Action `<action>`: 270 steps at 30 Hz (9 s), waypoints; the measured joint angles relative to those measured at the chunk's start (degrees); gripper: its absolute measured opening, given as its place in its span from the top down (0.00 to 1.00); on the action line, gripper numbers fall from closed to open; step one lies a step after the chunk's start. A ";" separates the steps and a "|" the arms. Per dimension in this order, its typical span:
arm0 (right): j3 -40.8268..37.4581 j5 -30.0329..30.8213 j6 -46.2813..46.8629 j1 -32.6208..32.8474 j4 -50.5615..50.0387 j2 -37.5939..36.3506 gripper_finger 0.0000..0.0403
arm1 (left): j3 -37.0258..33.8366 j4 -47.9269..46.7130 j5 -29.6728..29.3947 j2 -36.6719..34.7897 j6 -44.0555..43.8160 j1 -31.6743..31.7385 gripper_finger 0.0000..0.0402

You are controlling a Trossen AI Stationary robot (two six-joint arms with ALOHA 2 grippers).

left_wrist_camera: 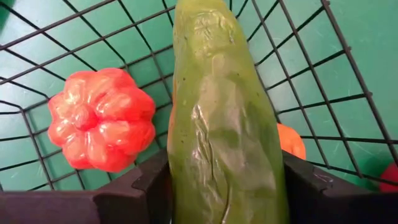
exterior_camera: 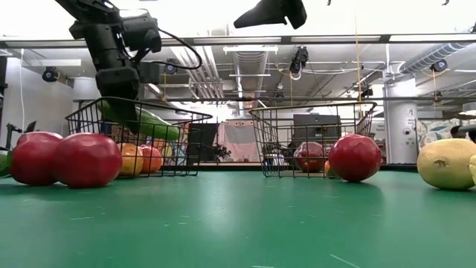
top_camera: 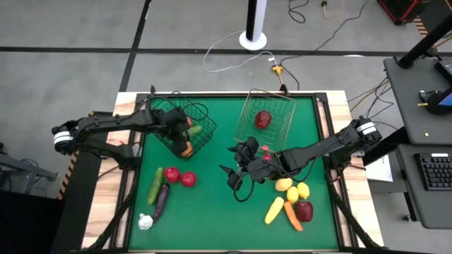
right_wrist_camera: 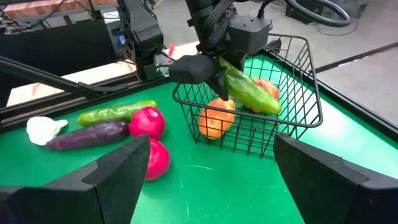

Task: Sort produce into baskets
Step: Put the right green cucumber into the black wire basket, then put the left yellow lemon into the gold wire basket, then put the middle red tomato into the gold wire basket

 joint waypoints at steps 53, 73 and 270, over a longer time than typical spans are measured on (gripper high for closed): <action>0.02 -18.61 26.75 0.80 -14.37 0.00 0.17 | -3.90 16.88 -0.57 -31.87 -12.35 -16.53 0.30; 4.81 -33.42 52.85 2.70 -52.71 0.00 0.20 | -12.92 36.62 -16.17 -27.89 -4.65 -38.40 0.30; 24.69 -26.39 3.87 -38.99 -75.82 10.00 0.02 | -10.19 31.52 -19.17 -26.43 -12.38 -38.35 0.30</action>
